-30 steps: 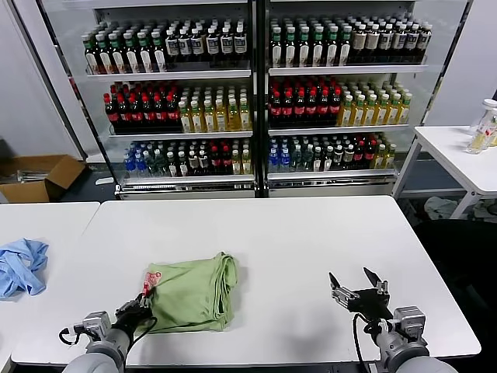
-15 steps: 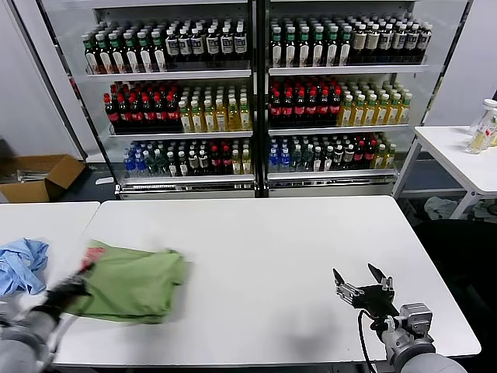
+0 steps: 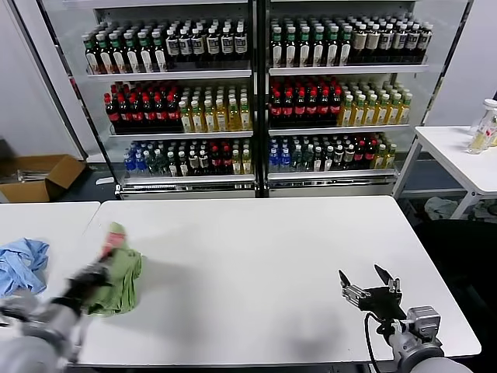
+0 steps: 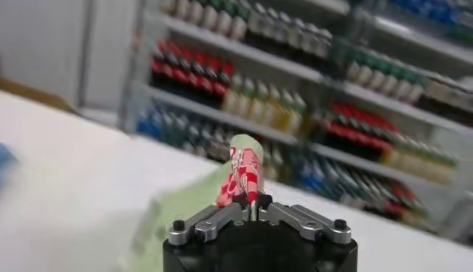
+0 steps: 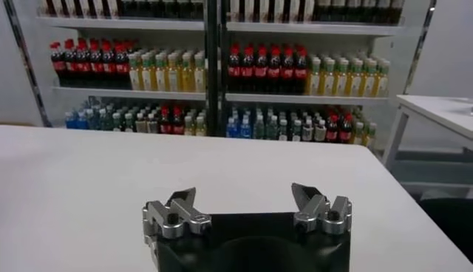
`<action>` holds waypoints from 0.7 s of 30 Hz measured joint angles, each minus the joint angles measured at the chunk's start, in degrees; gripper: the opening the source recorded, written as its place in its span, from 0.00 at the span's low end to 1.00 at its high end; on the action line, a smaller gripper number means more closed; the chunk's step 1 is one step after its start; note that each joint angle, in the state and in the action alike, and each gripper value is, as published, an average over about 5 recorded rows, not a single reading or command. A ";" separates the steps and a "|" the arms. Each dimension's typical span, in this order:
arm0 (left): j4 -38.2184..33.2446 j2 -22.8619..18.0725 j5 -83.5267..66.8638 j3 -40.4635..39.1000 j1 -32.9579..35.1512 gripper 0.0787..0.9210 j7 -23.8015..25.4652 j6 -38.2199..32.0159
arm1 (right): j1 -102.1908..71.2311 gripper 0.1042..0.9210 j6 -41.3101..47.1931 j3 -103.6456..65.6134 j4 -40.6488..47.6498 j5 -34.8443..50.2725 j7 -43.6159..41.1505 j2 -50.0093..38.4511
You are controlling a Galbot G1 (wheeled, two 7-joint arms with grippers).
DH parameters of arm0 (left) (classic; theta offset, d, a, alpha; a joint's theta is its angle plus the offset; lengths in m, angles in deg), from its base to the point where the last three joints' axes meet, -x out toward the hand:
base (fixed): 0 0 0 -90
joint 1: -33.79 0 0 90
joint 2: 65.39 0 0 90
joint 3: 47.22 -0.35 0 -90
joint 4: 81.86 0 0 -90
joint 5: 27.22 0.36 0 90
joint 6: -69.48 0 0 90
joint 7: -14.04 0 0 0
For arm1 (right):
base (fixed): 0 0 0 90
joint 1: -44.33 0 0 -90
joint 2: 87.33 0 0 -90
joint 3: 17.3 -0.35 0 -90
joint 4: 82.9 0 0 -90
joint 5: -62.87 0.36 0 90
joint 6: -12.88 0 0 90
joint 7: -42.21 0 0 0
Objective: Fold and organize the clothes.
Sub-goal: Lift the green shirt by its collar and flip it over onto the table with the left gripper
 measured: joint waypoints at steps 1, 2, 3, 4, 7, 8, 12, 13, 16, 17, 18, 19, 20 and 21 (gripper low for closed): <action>-0.18 -1.52 1.82 -2.90 -0.32 0.04 0.18 0.05 | -0.22 0.88 0.01 -0.17 -0.15 -0.01 0.01 -0.02; -0.30 -3.05 3.58 -5.83 -0.71 0.04 0.30 0.09 | -0.44 0.88 0.01 -0.31 -0.30 -0.03 0.01 -0.03; -0.36 -4.54 5.17 -8.65 -1.13 0.04 0.37 0.12 | -0.66 0.88 0.01 -0.44 -0.45 -0.06 0.01 -0.02; -0.33 -5.97 6.58 -11.17 -1.61 0.04 0.37 0.13 | -0.88 0.88 0.02 -0.55 -0.59 -0.10 0.01 -0.01; 0.23 -10.07 10.08 -17.47 -3.42 0.04 -0.02 0.02 | -1.47 0.88 0.01 -0.76 -0.91 -0.28 -0.01 0.07; 0.58 -11.34 11.02 -19.17 -4.09 0.04 -0.26 -0.07 | -1.66 0.88 0.00 -0.80 -0.97 -0.34 -0.03 0.08; 2.37 -15.95 14.13 -24.52 -6.97 0.04 -1.56 -0.68 | -2.15 0.88 -0.08 -0.84 -1.07 -0.65 -0.17 -0.05; 2.94 -17.04 14.84 -25.64 -7.69 0.04 -1.95 -0.91 | -2.17 0.88 -0.10 -0.83 -1.07 -0.71 -0.20 -0.11; 4.86 -19.95 16.77 -28.72 -9.76 0.05 -2.97 -1.77 | -2.07 0.88 -0.14 -0.74 -0.98 -0.76 -0.29 -0.30; 5.54 -20.76 17.37 -29.63 -10.43 0.06 -3.21 -2.12 | -1.98 0.88 -0.15 -0.68 -0.91 -0.76 -0.33 -0.38; 6.19 -21.46 17.90 -30.41 -11.06 0.08 -3.38 -2.49 | -1.85 0.88 -0.16 -0.58 -0.79 -0.75 -0.39 -0.48; 6.85 -22.08 18.38 -31.08 -11.68 0.11 -3.49 -2.91 | -1.67 0.88 -0.18 -0.47 -0.64 -0.72 -0.47 -0.60; 7.48 -22.64 18.83 -31.64 -12.29 0.14 -3.56 -3.37 | -1.45 0.88 -0.19 -0.35 -0.47 -0.68 -0.55 -0.72; 8.06 -23.12 19.21 -32.08 -12.88 0.17 -3.58 -3.84 | -1.19 0.88 -0.22 -0.21 -0.27 -0.63 -0.64 -0.85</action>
